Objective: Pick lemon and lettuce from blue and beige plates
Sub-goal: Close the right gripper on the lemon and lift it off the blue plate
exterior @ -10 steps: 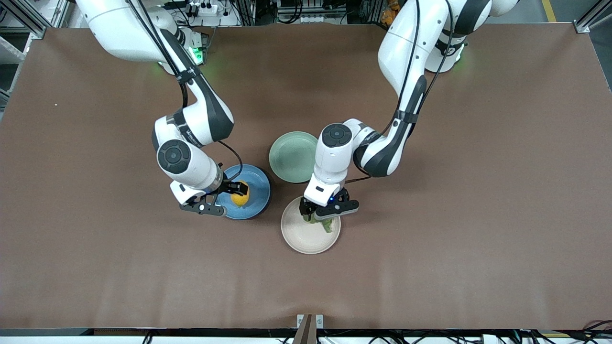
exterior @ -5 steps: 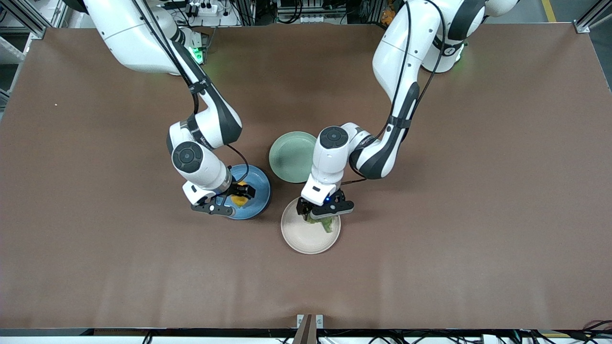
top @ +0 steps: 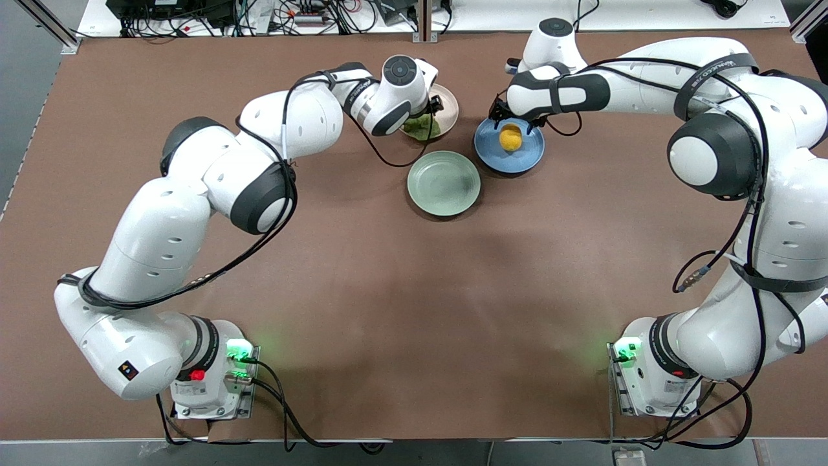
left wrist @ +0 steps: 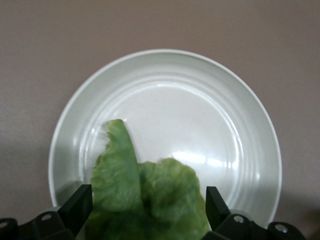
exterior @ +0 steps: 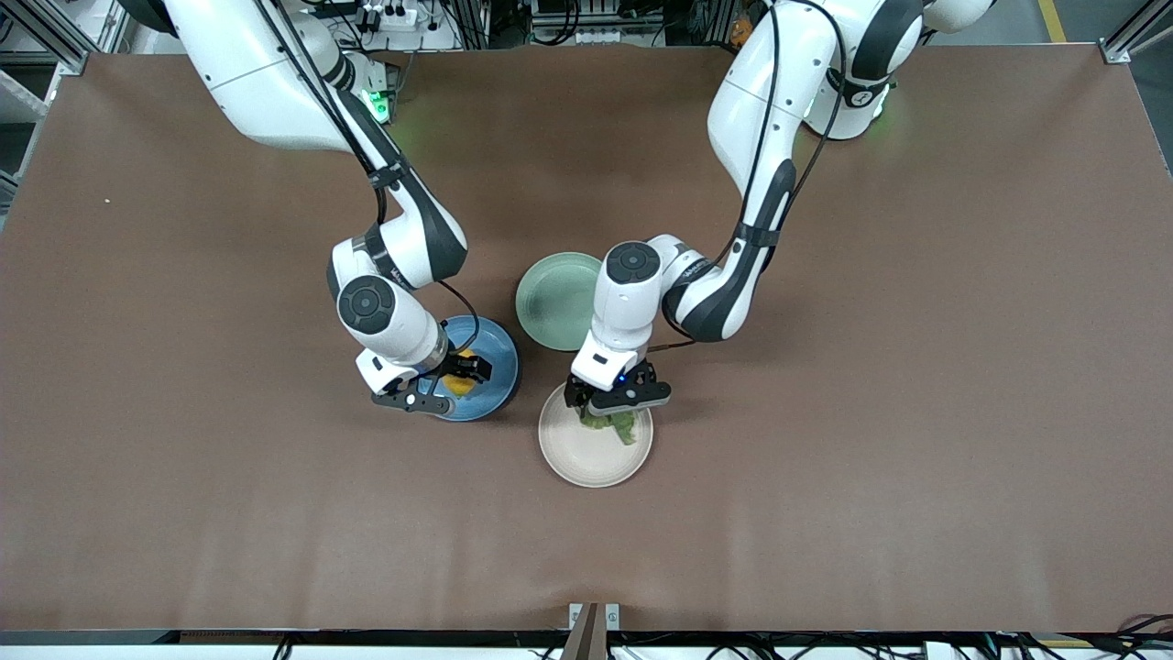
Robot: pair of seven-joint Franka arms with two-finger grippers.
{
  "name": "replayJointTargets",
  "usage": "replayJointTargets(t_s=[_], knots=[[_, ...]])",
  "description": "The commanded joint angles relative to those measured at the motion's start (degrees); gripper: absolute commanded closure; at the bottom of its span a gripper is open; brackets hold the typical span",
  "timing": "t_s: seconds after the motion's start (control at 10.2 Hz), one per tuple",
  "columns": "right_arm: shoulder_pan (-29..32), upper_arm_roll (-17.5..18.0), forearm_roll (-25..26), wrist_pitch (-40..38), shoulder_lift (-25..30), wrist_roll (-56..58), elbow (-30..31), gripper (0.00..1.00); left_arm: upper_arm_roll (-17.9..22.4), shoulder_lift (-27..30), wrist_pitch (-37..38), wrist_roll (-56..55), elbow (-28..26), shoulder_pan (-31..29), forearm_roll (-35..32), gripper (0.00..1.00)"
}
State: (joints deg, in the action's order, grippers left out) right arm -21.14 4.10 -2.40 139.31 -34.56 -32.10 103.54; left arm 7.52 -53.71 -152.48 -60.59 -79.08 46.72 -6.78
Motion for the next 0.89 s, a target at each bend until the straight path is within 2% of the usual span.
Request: replayJointTargets(t_s=[0.0,0.1,0.2,0.3,0.39,0.49,0.59,0.69,0.79], knots=[[-0.5,-0.2,0.5,2.5,-0.2,-0.9,2.0,0.0,0.7,-0.6,-0.2,-1.6,0.6,0.9,-1.7,0.0],[-0.5,-0.2,0.5,3.1,-0.4,-0.9,2.0,0.0,0.7,-0.6,-0.2,-1.6,0.3,1.0,-1.8,0.0],[-0.5,-0.2,0.5,3.2,-0.5,-0.9,2.0,0.15,0.7,-0.7,-0.2,-1.5,0.2,1.0,-1.8,0.0],[-0.4,-0.1,0.3,2.6,-0.5,-1.2,1.9,0.41,0.7,-0.8,-0.2,-1.5,0.2,0.9,-1.8,0.0],[-0.4,-0.1,0.2,2.4,-0.5,-2.3,1.9,0.59,0.7,-0.9,-0.2,-1.5,0.2,0.9,-1.8,0.0],[-0.3,-0.1,0.1,2.3,-0.5,-2.8,1.7,0.72,0.7,-1.6,-0.2,-1.4,0.2,1.0,-1.8,0.0],[-0.2,-0.1,-0.2,2.2,-0.2,-2.7,1.6,0.78,0.7,-2.0,-0.2,-1.3,0.2,0.9,-1.8,0.0],[0.2,-0.1,-0.4,0.5,0.8,-2.5,1.3,0.79,0.7,-2.4,-0.2,-1.2,0.2,1.0,-1.8,0.0],[0.8,-0.1,-0.5,-4.7,1.9,-2.4,-0.9,0.8,0.7,-2.8,-0.2,-1.2,0.2,1.0,-1.9,0.0]])
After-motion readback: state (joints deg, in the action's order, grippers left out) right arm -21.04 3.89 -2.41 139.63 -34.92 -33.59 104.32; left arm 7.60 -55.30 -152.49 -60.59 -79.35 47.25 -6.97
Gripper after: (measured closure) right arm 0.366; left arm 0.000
